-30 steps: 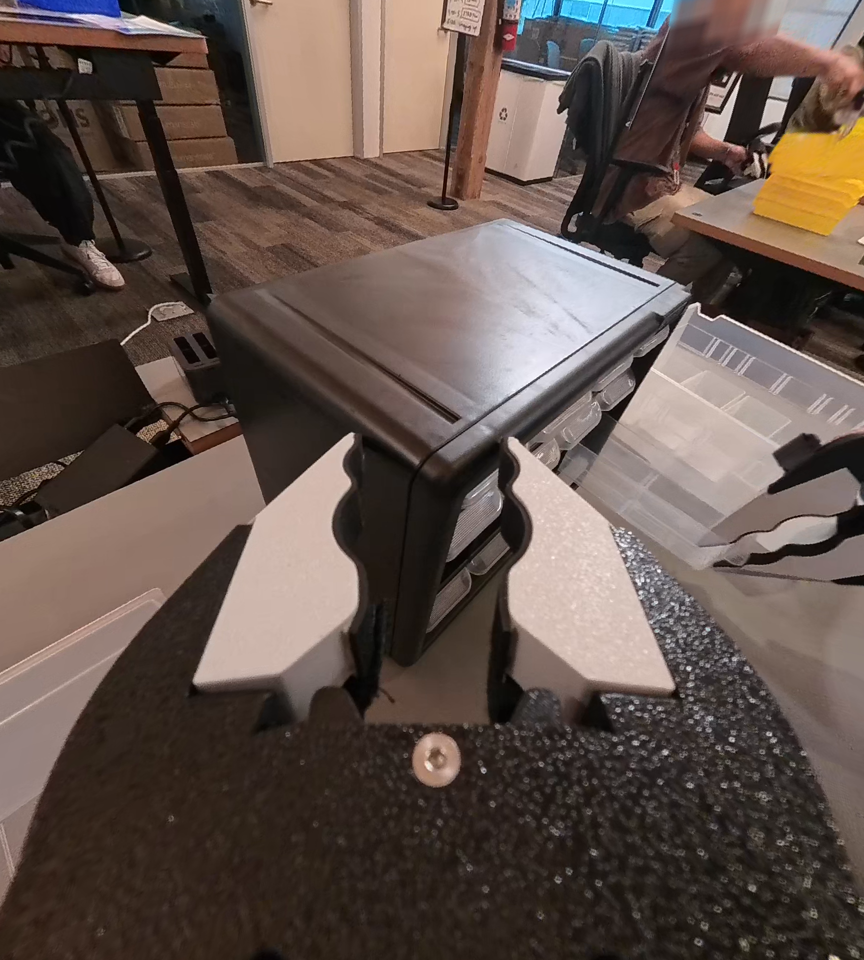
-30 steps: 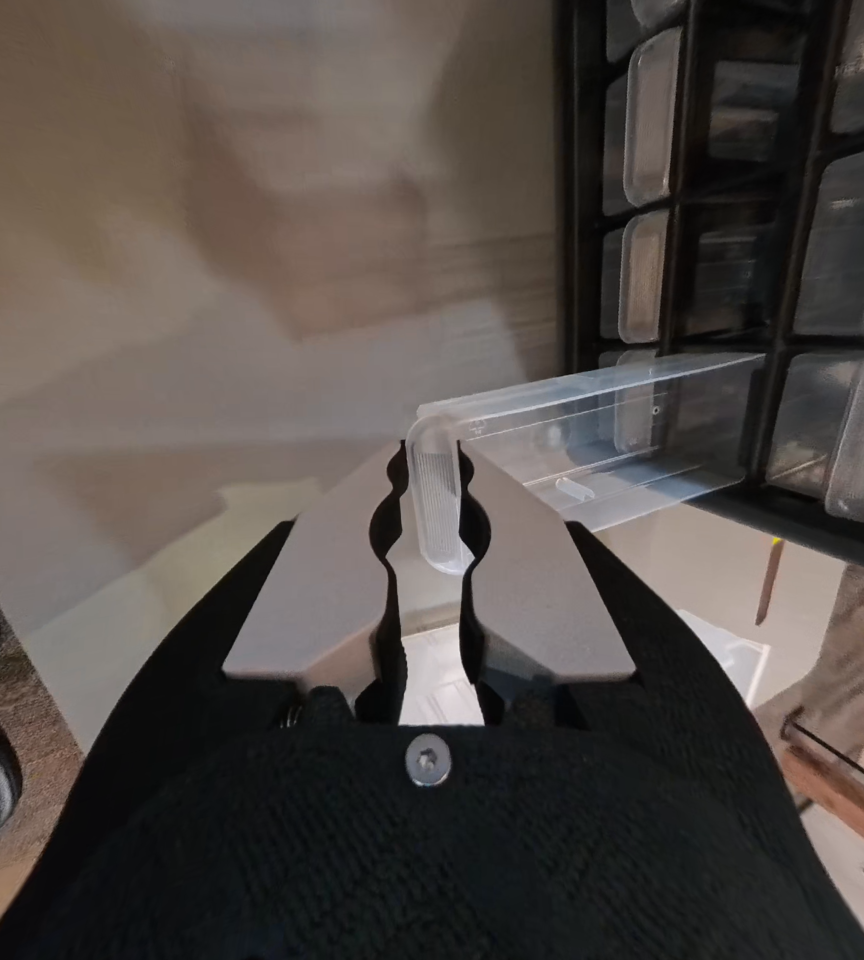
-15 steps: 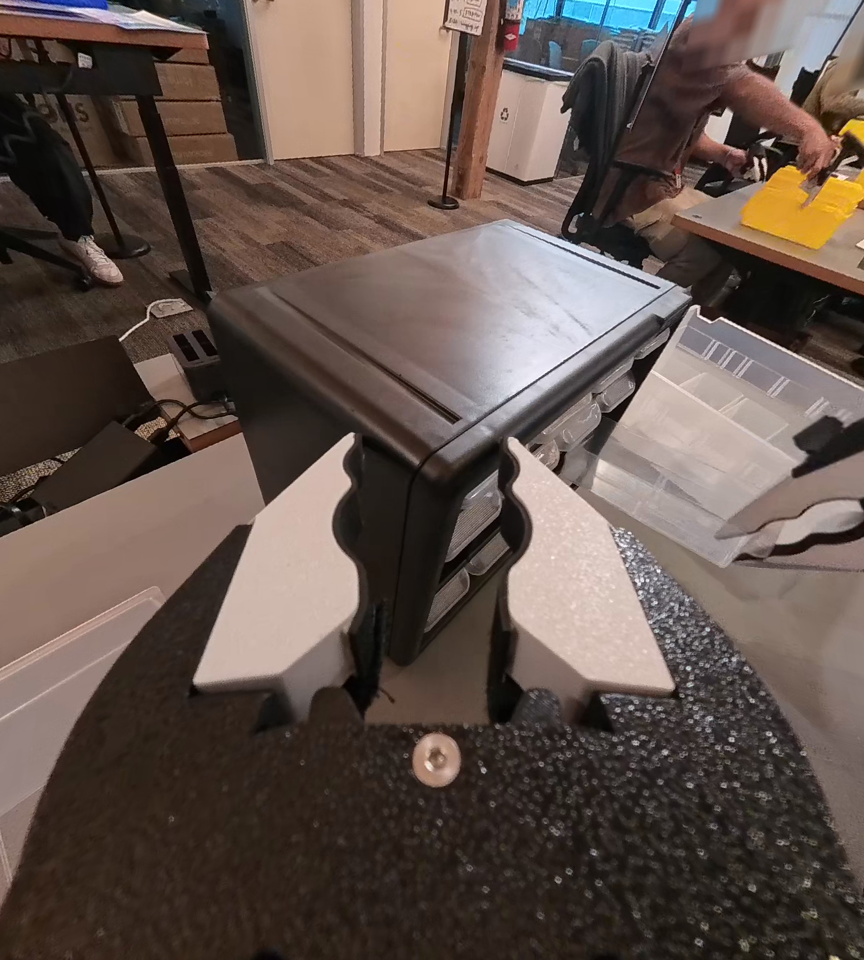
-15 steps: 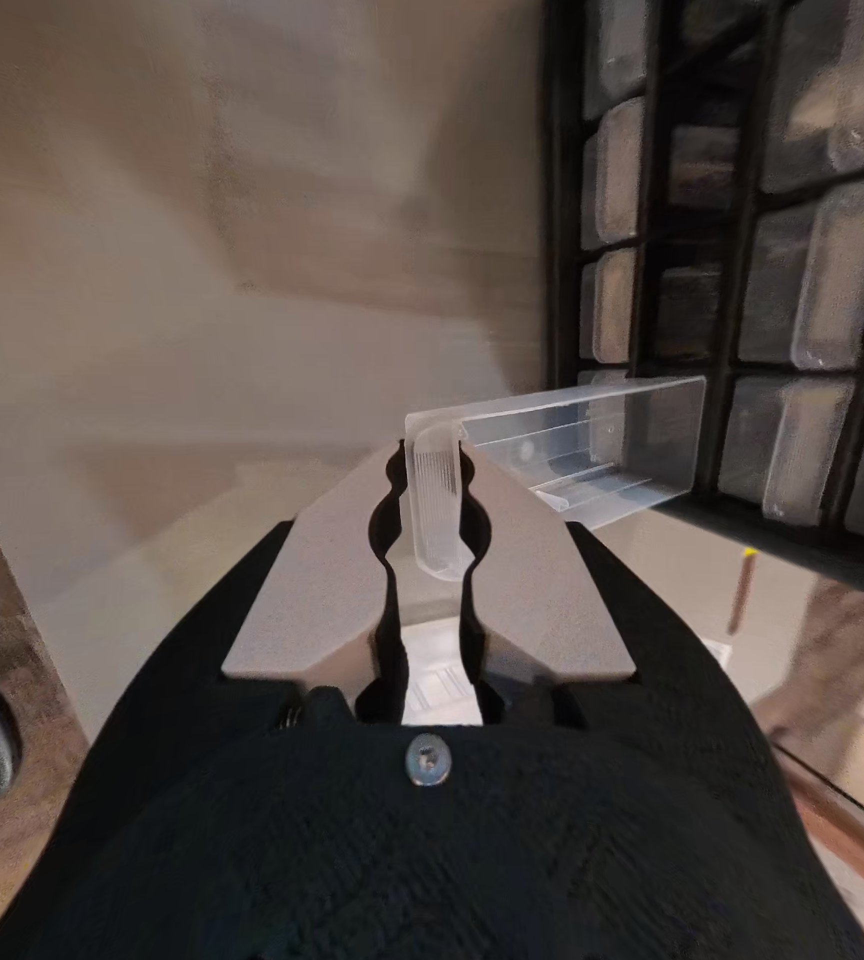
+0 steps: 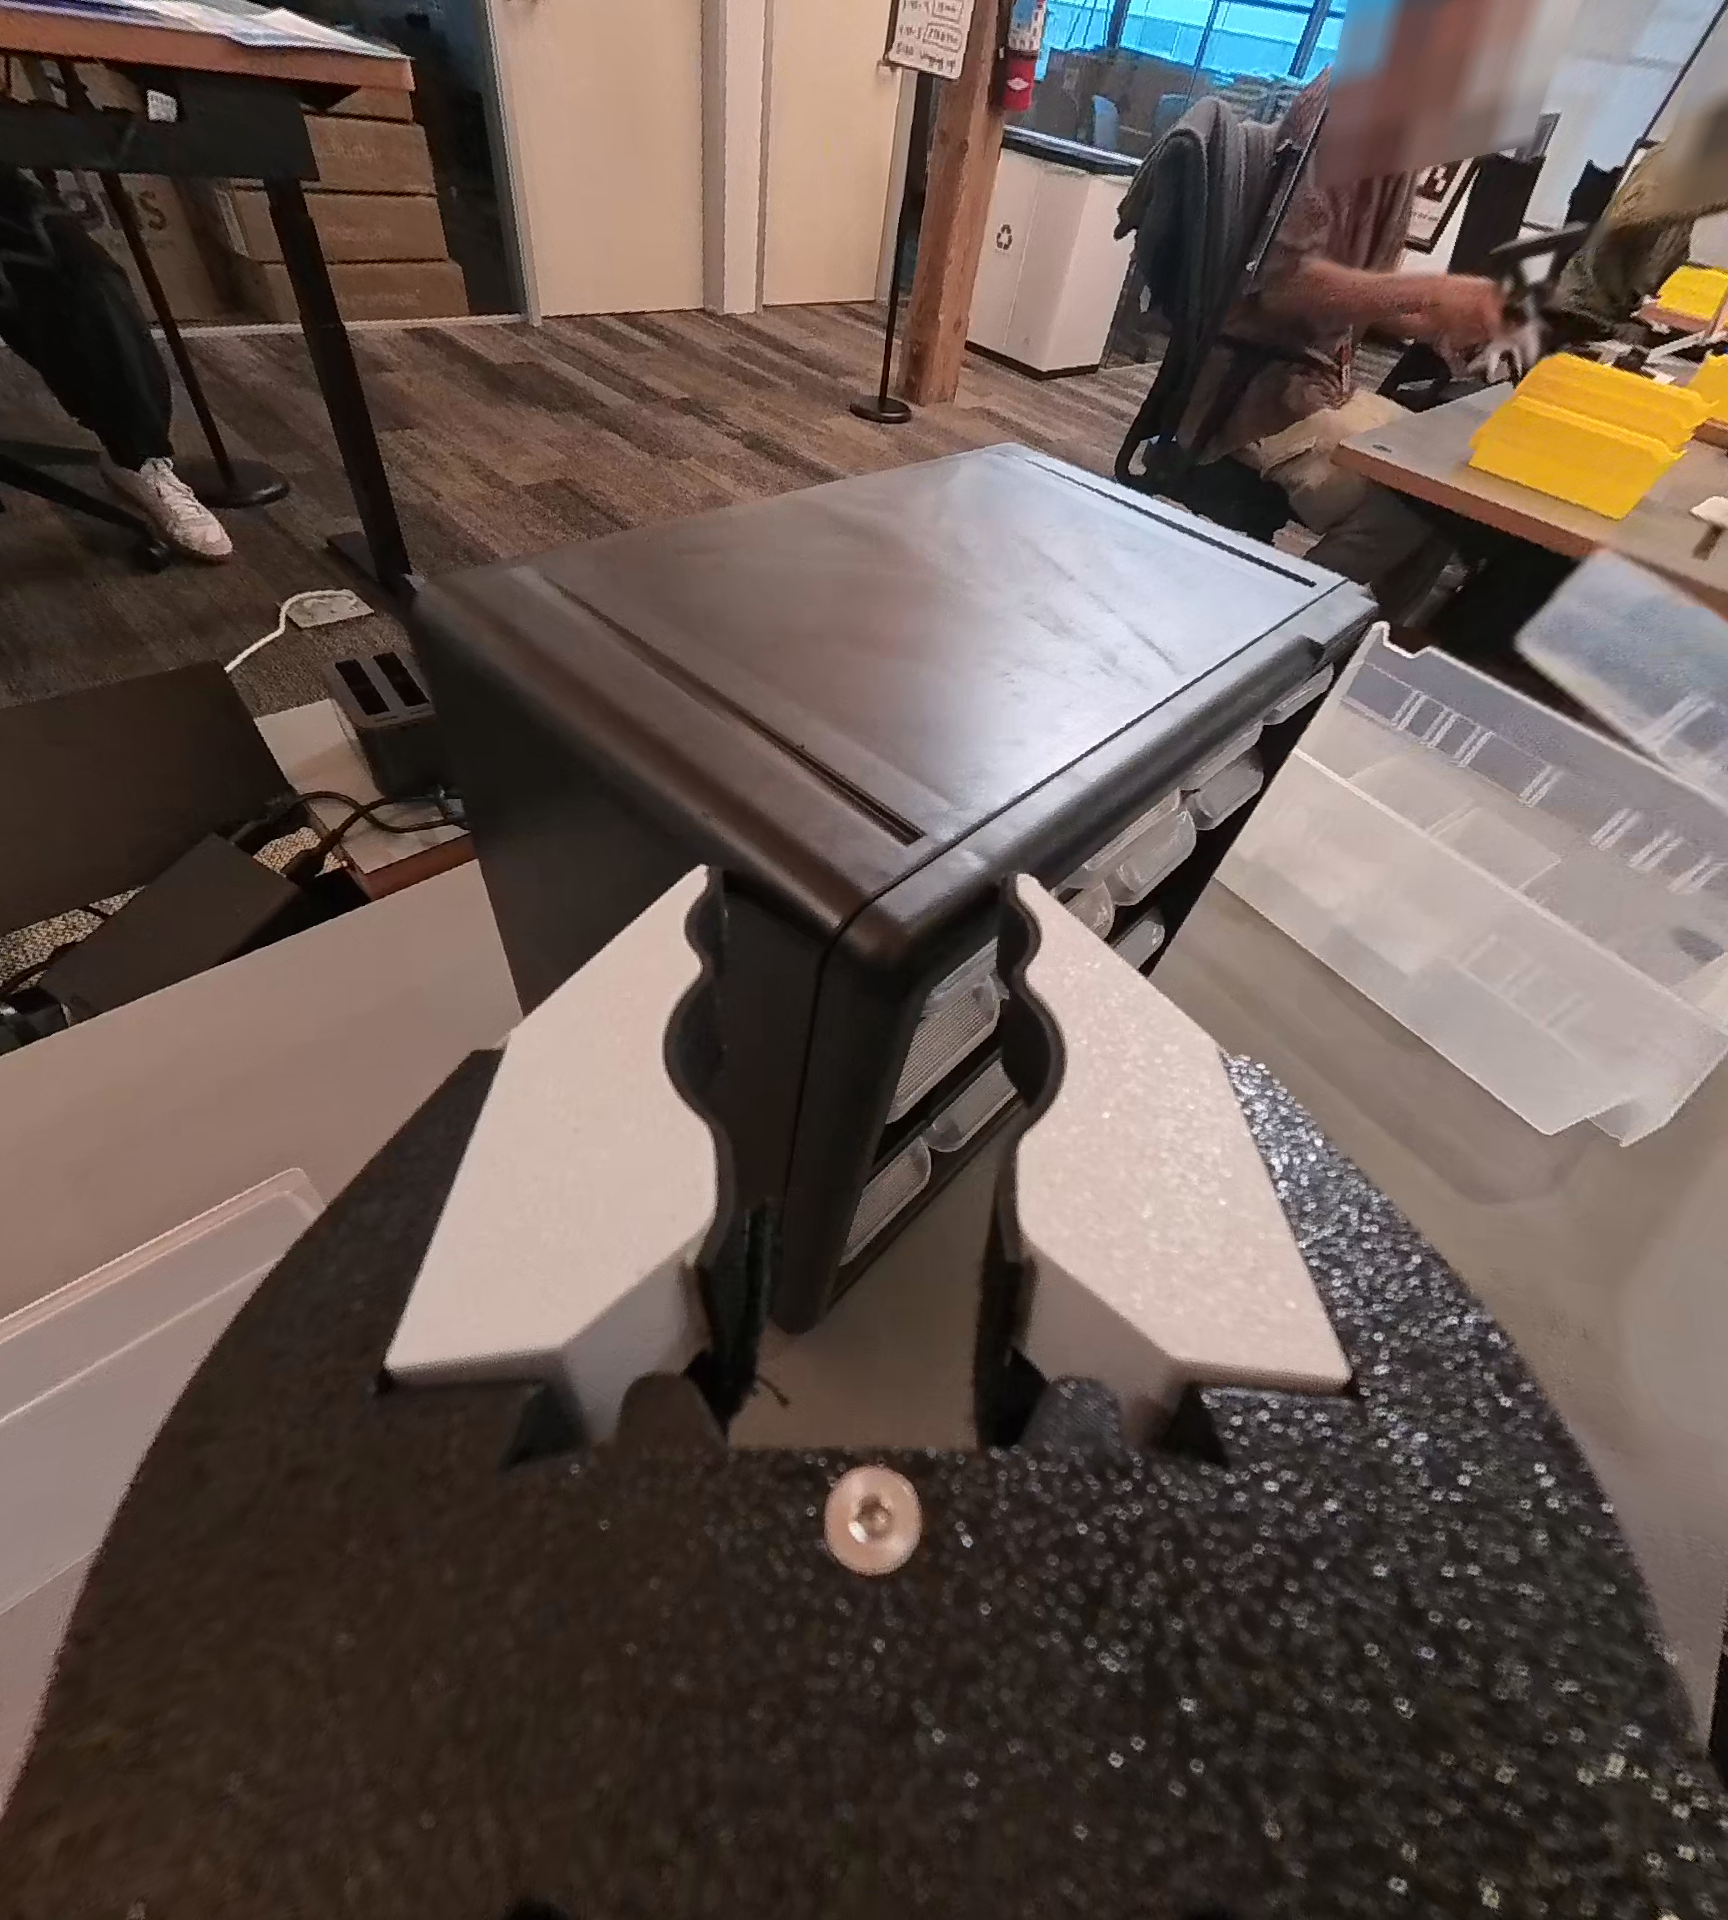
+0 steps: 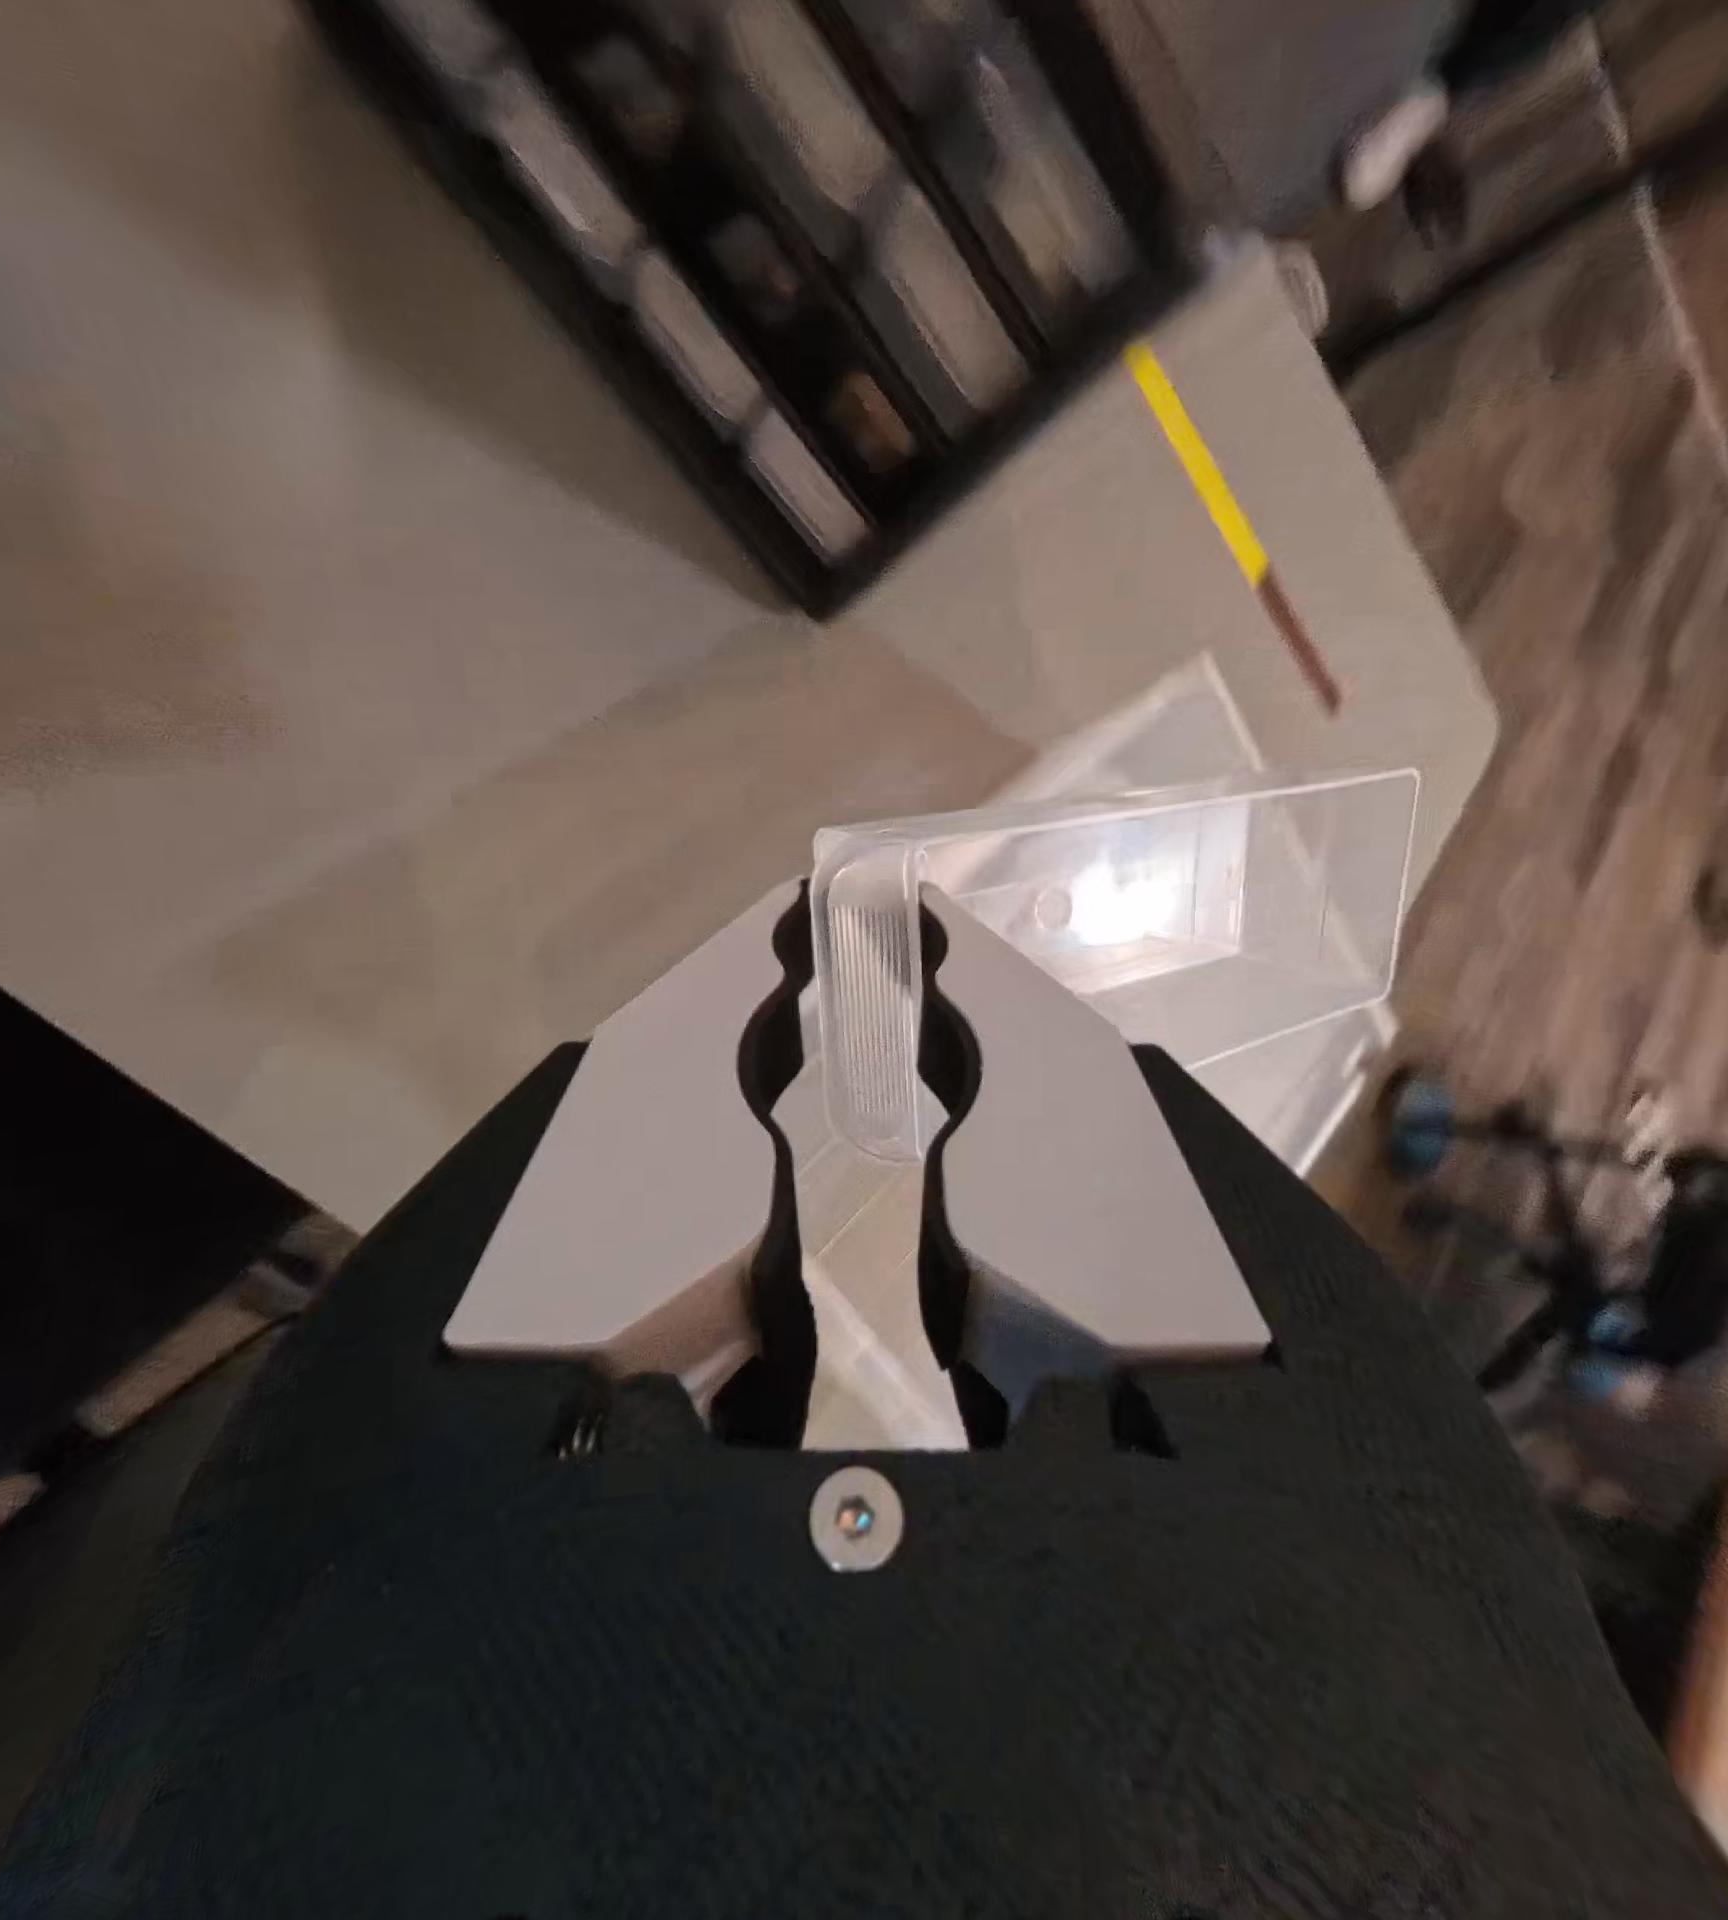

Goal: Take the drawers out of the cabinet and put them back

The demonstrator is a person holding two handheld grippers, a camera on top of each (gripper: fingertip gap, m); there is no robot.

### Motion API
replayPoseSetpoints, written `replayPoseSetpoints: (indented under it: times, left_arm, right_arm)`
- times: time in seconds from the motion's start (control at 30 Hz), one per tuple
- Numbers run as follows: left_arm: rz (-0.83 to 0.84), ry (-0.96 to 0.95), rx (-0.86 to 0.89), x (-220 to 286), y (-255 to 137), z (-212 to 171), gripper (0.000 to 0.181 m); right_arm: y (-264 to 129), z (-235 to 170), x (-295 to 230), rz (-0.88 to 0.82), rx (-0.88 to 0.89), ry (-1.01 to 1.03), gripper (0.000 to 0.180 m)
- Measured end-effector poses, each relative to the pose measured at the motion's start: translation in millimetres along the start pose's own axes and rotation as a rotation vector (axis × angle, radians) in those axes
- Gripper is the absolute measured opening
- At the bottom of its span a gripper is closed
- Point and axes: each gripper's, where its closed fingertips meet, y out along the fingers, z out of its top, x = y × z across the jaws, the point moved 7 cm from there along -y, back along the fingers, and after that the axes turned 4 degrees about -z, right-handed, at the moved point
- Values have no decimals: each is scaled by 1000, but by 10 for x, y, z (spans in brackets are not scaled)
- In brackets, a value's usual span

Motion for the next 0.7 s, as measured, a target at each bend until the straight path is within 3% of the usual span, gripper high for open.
replayPoseSetpoints:
  times: [0.03,0.23,0.3,0.7]
  left_arm:
    - [0,-1,1,-1,1,0,51]
    - [-2,-2,2,-3,1,-2,51]
    - [-2,-2,3,-4,1,-2,51]
    - [-6,-2,3,-9,5,-5,51]
  right_arm:
    - [-44,-116,67,-7,-29,98,15]
    - [177,-762,127,203,-239,636,15]
    - [290,-896,91,278,-275,732,15]
    - [989,-1247,110,232,-488,886,12]
